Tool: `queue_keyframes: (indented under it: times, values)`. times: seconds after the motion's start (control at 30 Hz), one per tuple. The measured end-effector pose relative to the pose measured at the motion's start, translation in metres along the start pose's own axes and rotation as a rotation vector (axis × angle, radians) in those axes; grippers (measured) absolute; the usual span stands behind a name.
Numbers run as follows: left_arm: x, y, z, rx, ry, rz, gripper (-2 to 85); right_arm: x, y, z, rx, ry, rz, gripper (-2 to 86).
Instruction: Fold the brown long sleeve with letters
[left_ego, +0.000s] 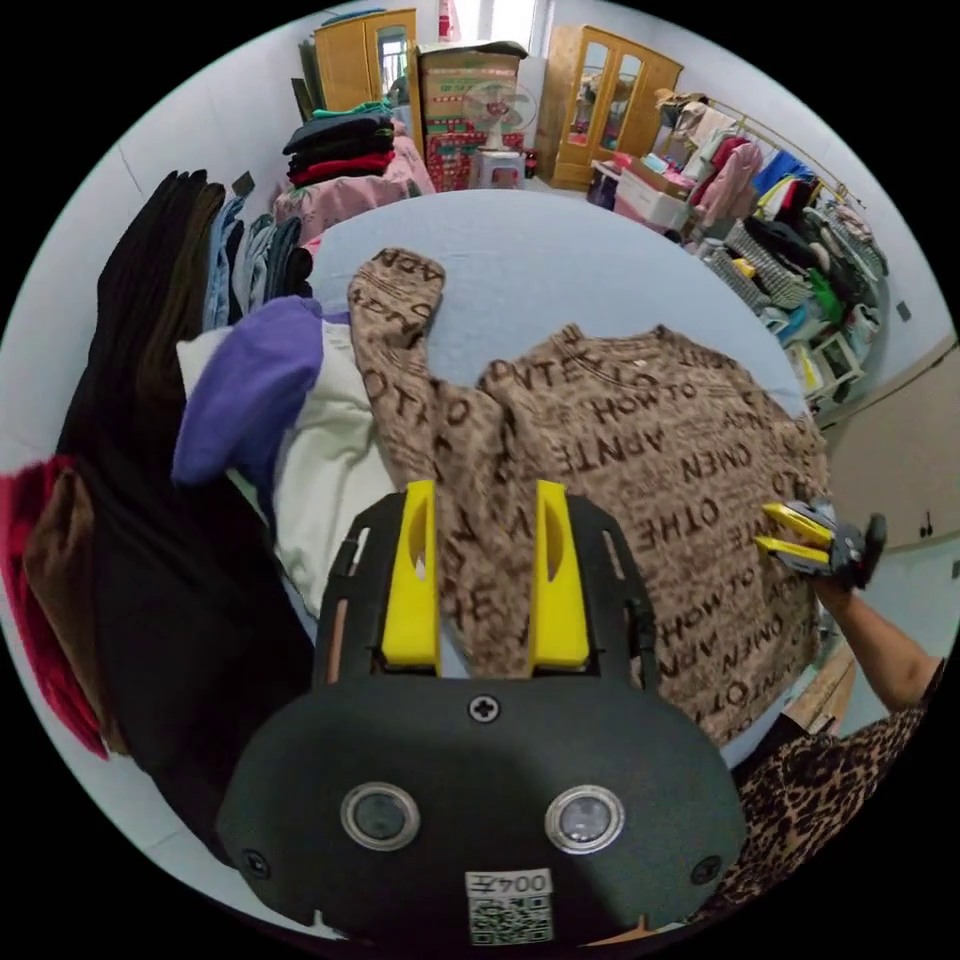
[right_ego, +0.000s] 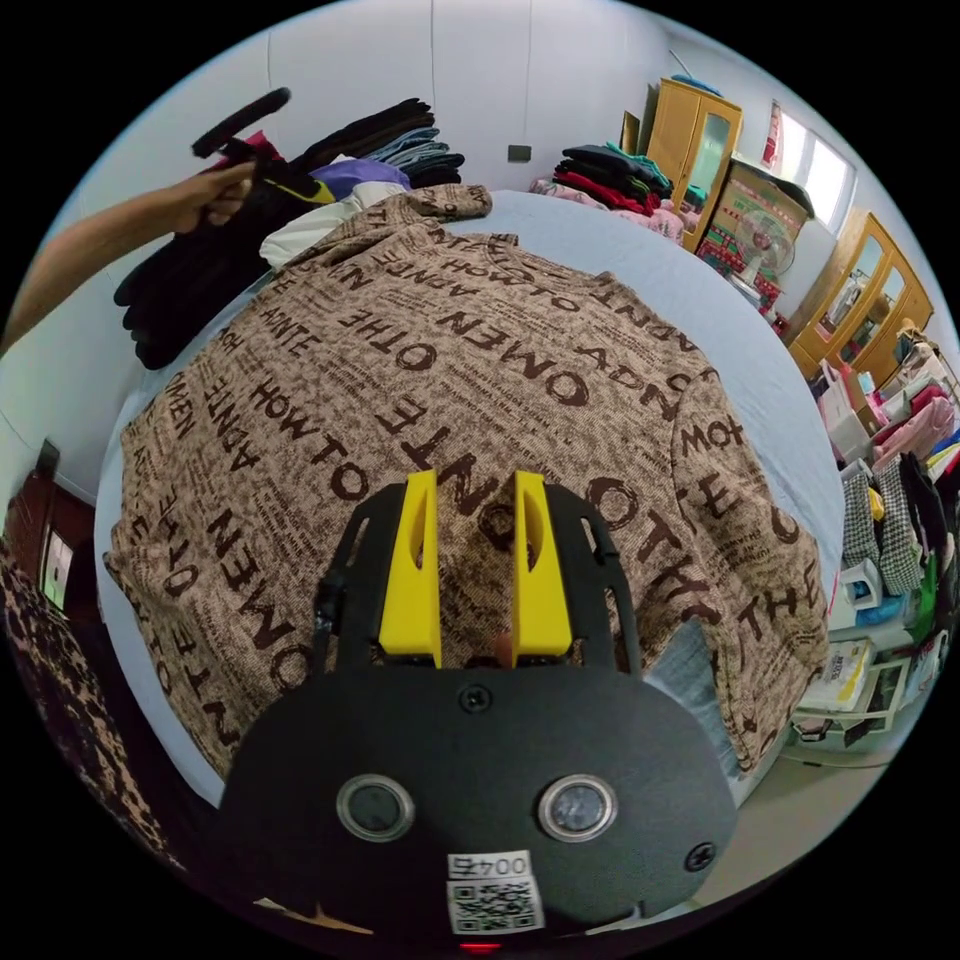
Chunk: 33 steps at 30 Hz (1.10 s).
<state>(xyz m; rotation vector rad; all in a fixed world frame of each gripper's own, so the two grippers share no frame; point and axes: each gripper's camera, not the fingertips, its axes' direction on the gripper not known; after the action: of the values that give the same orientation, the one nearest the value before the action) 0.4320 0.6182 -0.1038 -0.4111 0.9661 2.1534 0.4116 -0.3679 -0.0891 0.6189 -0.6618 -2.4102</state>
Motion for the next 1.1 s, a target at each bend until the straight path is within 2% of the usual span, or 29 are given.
queue_keyframes:
  times: [0.13, 0.37, 0.43, 0.47, 0.53, 0.7, 0.83, 0.97, 1.03, 1.1]
  values:
    - [-0.011, -0.075, 0.027, -0.058, -0.159, 0.029, 18.2, 0.009, 0.001, -0.002, 0.005, -0.034, 0.021, 10.9]
    - [-0.026, -0.148, 0.078, -0.139, -0.285, -0.006, 17.1, 0.007, 0.002, -0.002, 0.002, -0.005, 0.009, 10.9]
    - [-0.029, -0.157, 0.094, -0.19, -0.327, -0.003, 13.7, 0.008, 0.002, -0.003, 0.001, -0.004, 0.008, 10.9]
    - [-0.031, -0.16, 0.101, -0.219, -0.35, 0.001, 7.6, 0.008, 0.002, -0.003, 0.001, 0.001, 0.006, 10.9]
    - [-0.031, -0.16, 0.097, -0.187, -0.373, 0.022, 4.0, 0.008, 0.003, -0.003, 0.002, 0.004, 0.005, 11.0]
    - [-0.033, -0.132, 0.022, 0.086, -0.266, -0.019, 3.0, 0.011, 0.003, -0.003, 0.0, 0.002, 0.006, 11.0]
    - [-0.064, -0.068, -0.044, 0.28, -0.224, -0.144, 2.8, 0.014, 0.004, -0.003, 0.001, -0.003, 0.009, 11.0]
    - [-0.13, 0.005, -0.046, 0.255, -0.311, -0.382, 3.4, 0.017, 0.005, -0.003, 0.002, -0.01, 0.011, 11.0]
    - [-0.158, 0.035, -0.035, 0.232, -0.253, -0.469, 4.2, 0.018, 0.005, -0.003, 0.002, -0.011, 0.012, 11.1]
    - [-0.181, 0.059, -0.027, 0.228, -0.108, -0.519, 5.9, 0.018, 0.006, -0.003, 0.001, -0.007, 0.01, 11.1]
